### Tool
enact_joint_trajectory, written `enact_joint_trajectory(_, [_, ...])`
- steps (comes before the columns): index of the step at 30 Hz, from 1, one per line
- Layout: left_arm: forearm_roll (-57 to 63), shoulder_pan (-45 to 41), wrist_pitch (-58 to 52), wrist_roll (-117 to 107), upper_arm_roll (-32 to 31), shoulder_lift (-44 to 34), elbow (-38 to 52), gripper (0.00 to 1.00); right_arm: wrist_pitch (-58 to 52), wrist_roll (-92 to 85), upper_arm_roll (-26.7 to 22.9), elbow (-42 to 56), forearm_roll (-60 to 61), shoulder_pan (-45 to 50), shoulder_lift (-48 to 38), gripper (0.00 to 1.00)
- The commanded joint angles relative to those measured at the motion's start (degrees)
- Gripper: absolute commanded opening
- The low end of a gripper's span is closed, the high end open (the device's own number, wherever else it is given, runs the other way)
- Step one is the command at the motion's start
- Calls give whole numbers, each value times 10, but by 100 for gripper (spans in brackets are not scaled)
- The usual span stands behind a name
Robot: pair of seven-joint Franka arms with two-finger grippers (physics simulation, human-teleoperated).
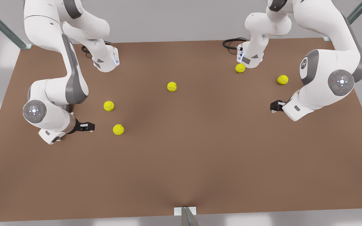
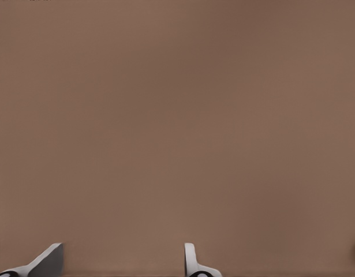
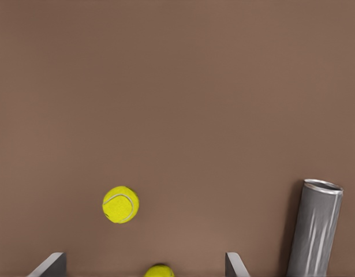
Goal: Put the tennis tube upright
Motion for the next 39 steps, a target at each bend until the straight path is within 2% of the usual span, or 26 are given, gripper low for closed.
enact_joint_trajectory(1, [9, 0, 0, 0, 0, 0, 0, 100, 0, -3, 1, 1, -2, -2, 1, 100])
enact_joint_trajectory(3, [9, 0, -1, -1, 0, 1, 0, 100, -2, 3, 1, -3, -1, -7, 12, 100])
enact_joint_trajectory(7, [9, -1, -1, -1, 0, 3, 0, 100, -136, 0, 0, -5, -4, -84, 2, 100])
enact_joint_trajectory(9, [9, -1, -1, -1, 0, 3, 0, 100, -133, -6, 0, -28, -44, -123, -8, 100])
enact_joint_trajectory(12, [9, -1, -1, -1, -1, 4, 0, 100, -33, -165, 2, -80, -65, -272, 6, 100])
enact_joint_trajectory(14, [9, -3, -1, -1, -1, 4, 0, 100, 88, -191, 2, -187, -65, -318, 5, 100])
enact_joint_trajectory(19, [9, -3, -2, -1, -3, 4, 0, 100, 126, -214, 2, -223, -50, -321, 12, 100])
enact_joint_trajectory(24, [9, -2, -2, -1, -4, 4, 0, 100, 277, -240, 2, -269, -50, -327, 50, 100])
enact_joint_trajectory(30, [9, -3, -4, -1, -4, 5, -3, 100, 280, -240, 2, -291, -51, -320, 54, 100])
enact_joint_trajectory(36, [9, -2, -4, -1, -4, 8, -4, 100, 285, -240, 2, -341, -53, -322, 20, 100])
enact_joint_trajectory(39, [9, -2, -4, -1, -4, 9, -4, 100, 356, -241, 2, -342, -57, -325, 25, 100])
